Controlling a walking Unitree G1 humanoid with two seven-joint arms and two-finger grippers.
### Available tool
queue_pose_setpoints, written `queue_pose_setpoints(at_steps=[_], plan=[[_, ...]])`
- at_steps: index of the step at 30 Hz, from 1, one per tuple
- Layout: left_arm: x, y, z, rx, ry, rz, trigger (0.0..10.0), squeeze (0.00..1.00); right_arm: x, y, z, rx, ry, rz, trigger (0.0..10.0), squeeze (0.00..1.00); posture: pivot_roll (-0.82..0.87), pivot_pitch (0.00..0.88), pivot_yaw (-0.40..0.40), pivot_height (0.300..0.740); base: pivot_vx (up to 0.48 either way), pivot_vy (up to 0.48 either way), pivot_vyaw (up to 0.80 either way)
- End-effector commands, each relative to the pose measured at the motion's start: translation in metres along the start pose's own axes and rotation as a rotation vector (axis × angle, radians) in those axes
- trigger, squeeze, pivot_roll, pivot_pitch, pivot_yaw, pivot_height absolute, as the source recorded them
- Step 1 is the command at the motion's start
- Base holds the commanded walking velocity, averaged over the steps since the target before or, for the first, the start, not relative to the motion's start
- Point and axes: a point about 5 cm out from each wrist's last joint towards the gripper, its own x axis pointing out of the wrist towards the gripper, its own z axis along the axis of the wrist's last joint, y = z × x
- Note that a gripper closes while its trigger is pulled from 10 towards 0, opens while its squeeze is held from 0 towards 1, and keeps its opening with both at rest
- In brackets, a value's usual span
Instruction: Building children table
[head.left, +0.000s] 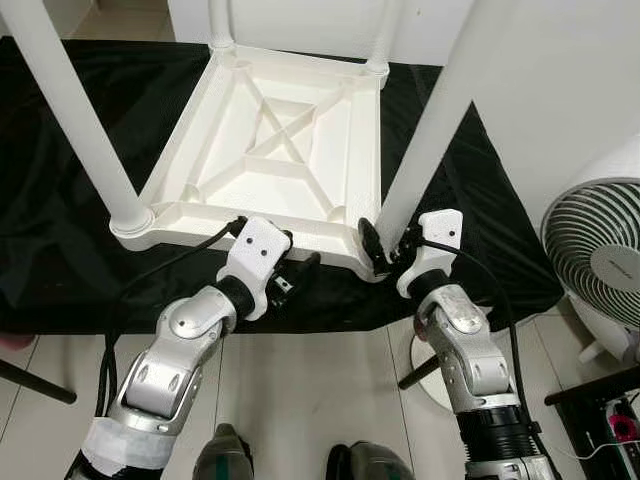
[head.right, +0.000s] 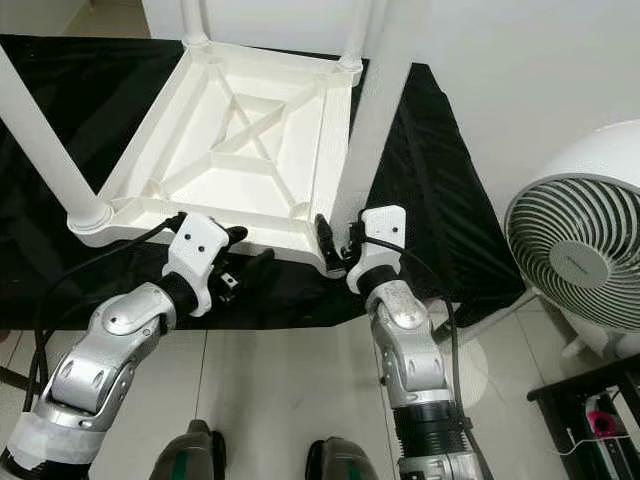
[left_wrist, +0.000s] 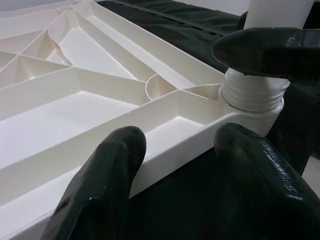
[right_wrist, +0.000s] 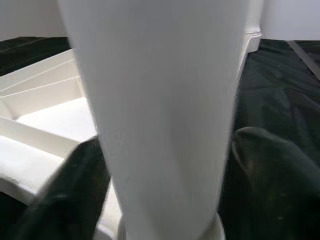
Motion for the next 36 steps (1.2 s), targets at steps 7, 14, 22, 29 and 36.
queue_pose_setpoints(at_steps=[7,14,22,29,36], plan=[[0.002,0.003,0.000,0.012,-0.005,0.048,10.0,0.00,-0.006,-0.005,-0.001,-0.057,0.032,0.284,10.0,0.00,0.03,0.026,-0.055,0.740,0.000,0.000,0.00],[0.003,0.002,0.002,0.019,-0.012,0.042,10.0,0.00,0.002,-0.016,0.000,-0.124,0.061,0.488,5.4,0.00,0.04,0.012,-0.059,0.740,0.000,0.000,0.00],[0.003,0.003,0.003,0.021,-0.014,0.045,10.0,0.00,0.004,-0.023,-0.010,-0.105,0.090,0.497,0.0,0.00,0.04,0.008,-0.063,0.740,0.000,0.000,0.00],[0.002,-0.003,0.001,0.025,-0.008,0.014,10.0,0.00,-0.001,-0.015,-0.021,-0.080,0.104,0.458,0.0,0.00,0.04,0.014,-0.064,0.740,0.000,0.000,0.00],[0.002,-0.007,-0.001,0.041,0.000,-0.004,10.0,0.00,0.002,-0.014,-0.029,-0.076,0.145,0.254,0.0,0.00,0.04,0.018,-0.068,0.740,0.000,0.000,0.00]])
